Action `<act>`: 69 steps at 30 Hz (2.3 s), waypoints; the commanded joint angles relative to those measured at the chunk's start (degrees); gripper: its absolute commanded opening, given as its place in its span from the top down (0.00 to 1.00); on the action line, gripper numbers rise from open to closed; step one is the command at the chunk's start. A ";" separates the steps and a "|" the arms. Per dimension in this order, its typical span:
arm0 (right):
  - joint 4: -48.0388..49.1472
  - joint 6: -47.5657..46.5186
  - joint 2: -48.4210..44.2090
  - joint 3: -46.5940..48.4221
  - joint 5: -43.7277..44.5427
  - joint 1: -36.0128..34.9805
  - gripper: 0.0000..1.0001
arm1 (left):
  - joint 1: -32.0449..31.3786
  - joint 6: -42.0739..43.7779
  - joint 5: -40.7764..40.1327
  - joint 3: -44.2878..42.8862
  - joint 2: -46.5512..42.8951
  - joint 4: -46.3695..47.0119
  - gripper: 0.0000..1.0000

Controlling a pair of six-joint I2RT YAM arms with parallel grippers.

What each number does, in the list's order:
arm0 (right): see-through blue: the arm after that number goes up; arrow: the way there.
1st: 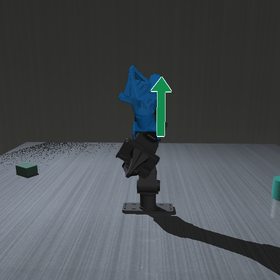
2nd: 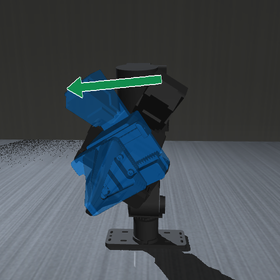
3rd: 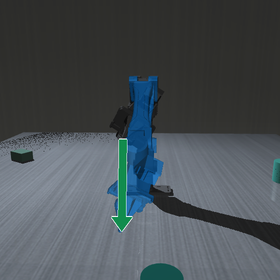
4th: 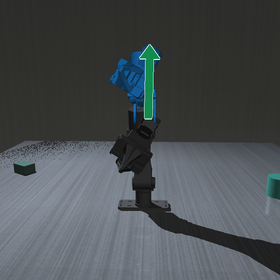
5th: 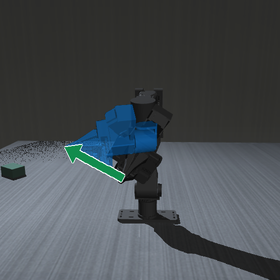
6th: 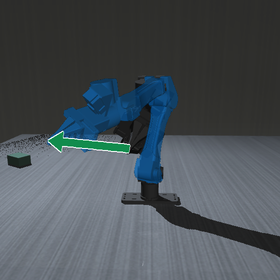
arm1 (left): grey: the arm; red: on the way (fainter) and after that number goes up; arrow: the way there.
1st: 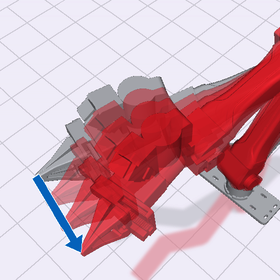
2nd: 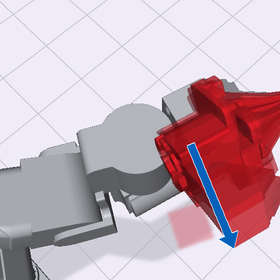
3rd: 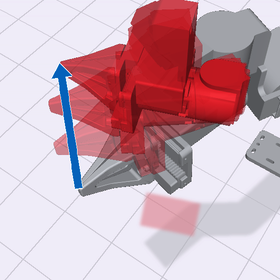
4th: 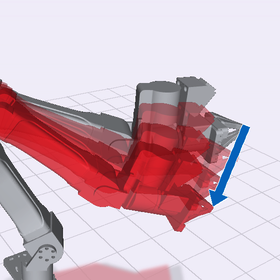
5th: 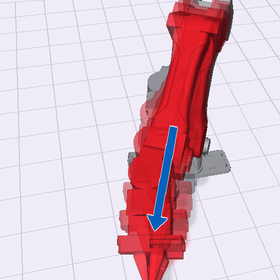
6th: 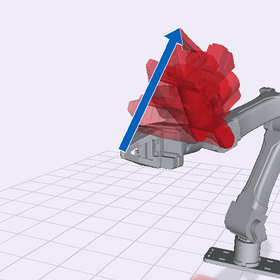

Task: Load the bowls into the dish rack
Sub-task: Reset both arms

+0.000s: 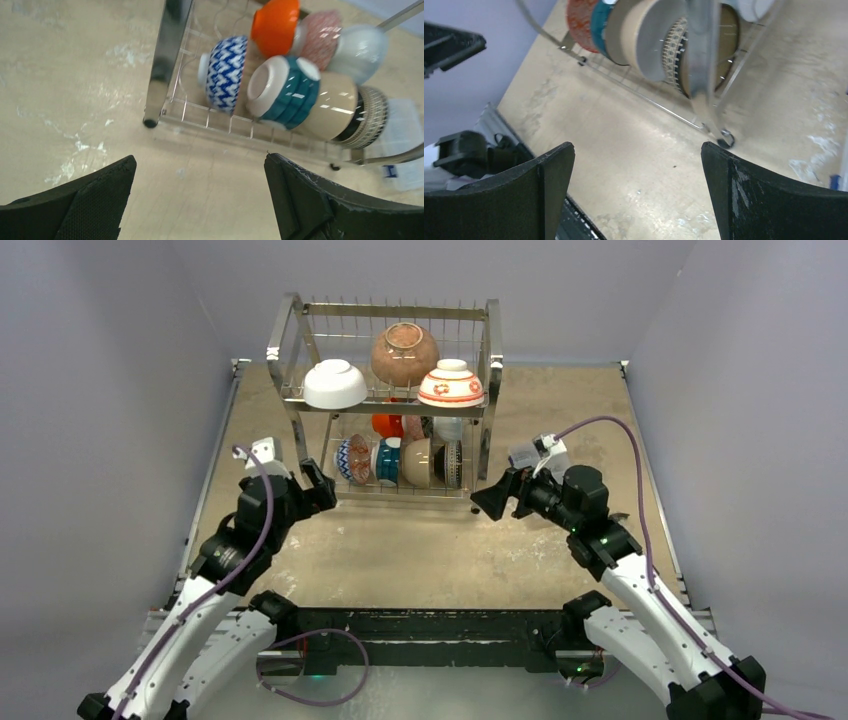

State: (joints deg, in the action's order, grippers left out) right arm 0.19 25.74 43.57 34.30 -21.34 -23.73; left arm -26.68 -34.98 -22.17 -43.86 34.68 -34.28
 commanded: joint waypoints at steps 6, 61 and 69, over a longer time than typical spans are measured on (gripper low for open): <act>0.91 0.67 2.64 -2.54 12.71 0.19 0.01 | 0.95 -2.37 -0.91 4.81 8.57 6.43 0.01; 76.34 -16.28 31.73 -21.66 24.54 30.67 0.03 | 26.68 19.71 -8.23 33.19 50.80 104.21 0.01; 89.02 -18.07 39.99 -21.85 21.60 30.49 0.01 | 25.89 27.85 6.55 34.76 59.81 117.75 0.01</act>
State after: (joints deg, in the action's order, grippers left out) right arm 78.26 10.35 82.41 11.92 2.48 6.81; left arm 0.16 -11.77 -26.37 -10.39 88.97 70.15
